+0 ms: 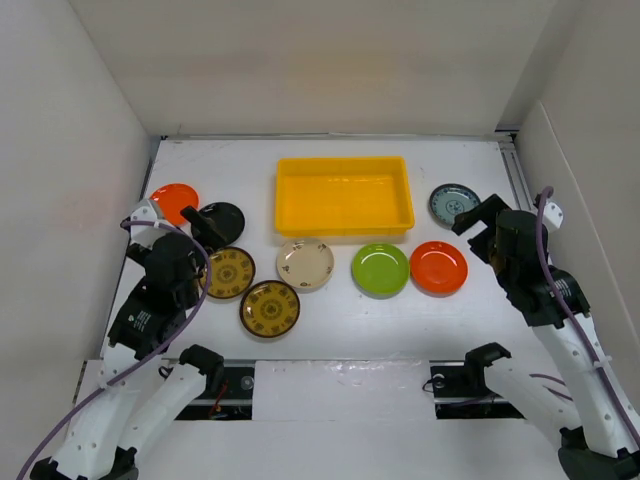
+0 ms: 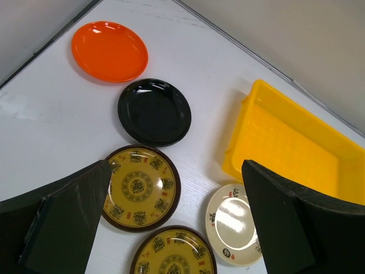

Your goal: Place the plates into the plastic bin on the countertop

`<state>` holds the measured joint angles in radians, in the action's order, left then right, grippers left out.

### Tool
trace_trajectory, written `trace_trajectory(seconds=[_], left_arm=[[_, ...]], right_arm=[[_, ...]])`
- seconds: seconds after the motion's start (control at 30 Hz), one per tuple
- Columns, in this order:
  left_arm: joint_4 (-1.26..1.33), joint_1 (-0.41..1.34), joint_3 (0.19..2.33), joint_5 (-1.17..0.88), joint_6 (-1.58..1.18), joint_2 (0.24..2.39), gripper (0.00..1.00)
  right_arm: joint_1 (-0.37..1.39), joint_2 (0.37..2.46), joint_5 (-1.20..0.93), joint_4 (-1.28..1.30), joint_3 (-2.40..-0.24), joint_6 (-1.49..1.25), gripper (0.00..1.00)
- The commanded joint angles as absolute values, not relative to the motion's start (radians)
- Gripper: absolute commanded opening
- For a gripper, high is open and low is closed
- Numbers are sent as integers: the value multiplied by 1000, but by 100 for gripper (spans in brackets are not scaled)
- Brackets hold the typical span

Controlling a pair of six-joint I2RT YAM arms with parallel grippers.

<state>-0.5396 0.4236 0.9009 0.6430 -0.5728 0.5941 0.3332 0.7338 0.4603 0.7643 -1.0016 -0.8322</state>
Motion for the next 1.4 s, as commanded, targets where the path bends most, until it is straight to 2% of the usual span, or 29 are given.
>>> trace_trajectory(seconds=[0.0,0.1,0.27,0.33,0.47,0.7,0.87,1.07,1.1,1.13,1.17,1.33,1.37], left_arm=[[-488,417,916,618,-551,607,99],[-479,417,916,575,-537,632,99],[-469,417,916,485,-503,690,99],[-460,417,916,453,-491,705,99],[-451,417,916,433,-482,725,99],[-442,417,916,383,-463,755,99],[-442,417,916,374,-463,764,99],[-442,417,916,383,-463,764,99],[-442,417,916,393,-463,764,99],[-451,417,916,393,-463,764,99],[-451,417,916,393,-463,764,99],[-460,417,916,413,-472,764,99],[-460,417,916,413,-472,764,99]], right_arm=[[325,733,450,735,-1040,-838,100],[279,750,344,594,-991,-848,100],[36,1055,94,396,-982,-857,100],[-68,1167,72,338,-982,-880,100],[-191,1258,61,223,-959,-881,100],[-282,1515,-34,169,-1018,-881,96],[-293,1759,-121,160,-1075,-881,88],[-304,1851,-163,201,-1161,-855,69],[-304,1862,-163,221,-1181,-854,65],[-304,1873,-172,256,-1212,-854,56],[-304,1891,-172,273,-1227,-844,54],[-304,1925,-172,348,-1292,-844,51],[-304,1934,-158,371,-1302,-844,48]])
